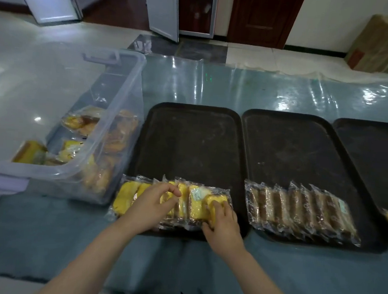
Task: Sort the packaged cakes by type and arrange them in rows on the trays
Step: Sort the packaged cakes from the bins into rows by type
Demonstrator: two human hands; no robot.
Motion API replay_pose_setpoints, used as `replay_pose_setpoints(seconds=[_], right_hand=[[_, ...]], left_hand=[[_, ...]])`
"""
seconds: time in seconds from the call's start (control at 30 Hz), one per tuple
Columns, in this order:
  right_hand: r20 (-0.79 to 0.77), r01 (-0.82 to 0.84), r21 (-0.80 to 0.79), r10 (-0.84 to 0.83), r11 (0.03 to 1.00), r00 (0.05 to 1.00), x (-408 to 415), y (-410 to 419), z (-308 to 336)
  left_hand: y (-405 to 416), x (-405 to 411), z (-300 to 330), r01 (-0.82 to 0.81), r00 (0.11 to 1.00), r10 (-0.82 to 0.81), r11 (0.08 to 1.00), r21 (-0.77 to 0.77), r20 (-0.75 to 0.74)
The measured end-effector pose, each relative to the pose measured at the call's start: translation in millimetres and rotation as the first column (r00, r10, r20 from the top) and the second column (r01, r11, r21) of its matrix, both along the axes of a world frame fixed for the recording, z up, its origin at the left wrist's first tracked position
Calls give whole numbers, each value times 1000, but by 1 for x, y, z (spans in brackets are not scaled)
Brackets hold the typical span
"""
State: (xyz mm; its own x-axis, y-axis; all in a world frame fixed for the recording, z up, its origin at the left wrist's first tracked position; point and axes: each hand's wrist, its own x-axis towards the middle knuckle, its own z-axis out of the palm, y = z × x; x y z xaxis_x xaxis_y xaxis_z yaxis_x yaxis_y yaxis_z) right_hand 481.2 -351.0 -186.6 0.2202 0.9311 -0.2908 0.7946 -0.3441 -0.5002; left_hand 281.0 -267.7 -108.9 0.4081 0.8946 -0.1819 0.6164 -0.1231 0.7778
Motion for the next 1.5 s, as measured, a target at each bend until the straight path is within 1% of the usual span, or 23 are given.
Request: replay_pose_setpoints(seconds=[0.1,0.17,0.3,0.47,0.53,0.7,0.8,0.97,1.17,1.27,1.37,1.43,1.5], right_hand=[[-117,70,46,-64,997,991,-5,10,4],[-173,96,47,-86,994,981,-9,18,9],[-151,50,19,-47,999,988,-13,29,13],[-158,29,-4,-29,1000,987,-7,32,22],[-163,6,15,-4,1000,987,-3,34,27],[-173,-56,80,70,995,982,1,52,53],[-184,-92,111,112,990,977,-1,66,72],[-247,-65,164,105,984,963,-15,100,107],[-250,-30,272,100,962,963,-55,143,145],[-298,-10,326,112,945,948,-88,163,164],[-329,-13,392,153,920,932,-125,183,181],[-332,-33,418,186,908,925,-148,197,190],[-301,-76,438,225,896,927,-171,210,197]], left_hand=[[0,-5,9,-6,1000,5,1000,21,15],[0,-6,13,-12,999,11,999,34,31],[0,-4,19,-22,999,21,999,40,32],[1,-2,27,-60,998,59,998,22,32],[5,1,33,-70,997,69,997,37,25],[15,5,55,-141,986,132,986,90,102],[23,2,70,-138,985,124,982,126,118],[48,-14,97,-133,978,93,967,217,184],[88,-56,117,-100,984,56,958,270,168],[109,-89,124,-71,983,19,956,284,181],[135,-130,128,-103,978,46,954,282,202],[151,-159,133,-95,989,51,942,323,142],[169,-187,139,-48,999,48,914,403,11]])
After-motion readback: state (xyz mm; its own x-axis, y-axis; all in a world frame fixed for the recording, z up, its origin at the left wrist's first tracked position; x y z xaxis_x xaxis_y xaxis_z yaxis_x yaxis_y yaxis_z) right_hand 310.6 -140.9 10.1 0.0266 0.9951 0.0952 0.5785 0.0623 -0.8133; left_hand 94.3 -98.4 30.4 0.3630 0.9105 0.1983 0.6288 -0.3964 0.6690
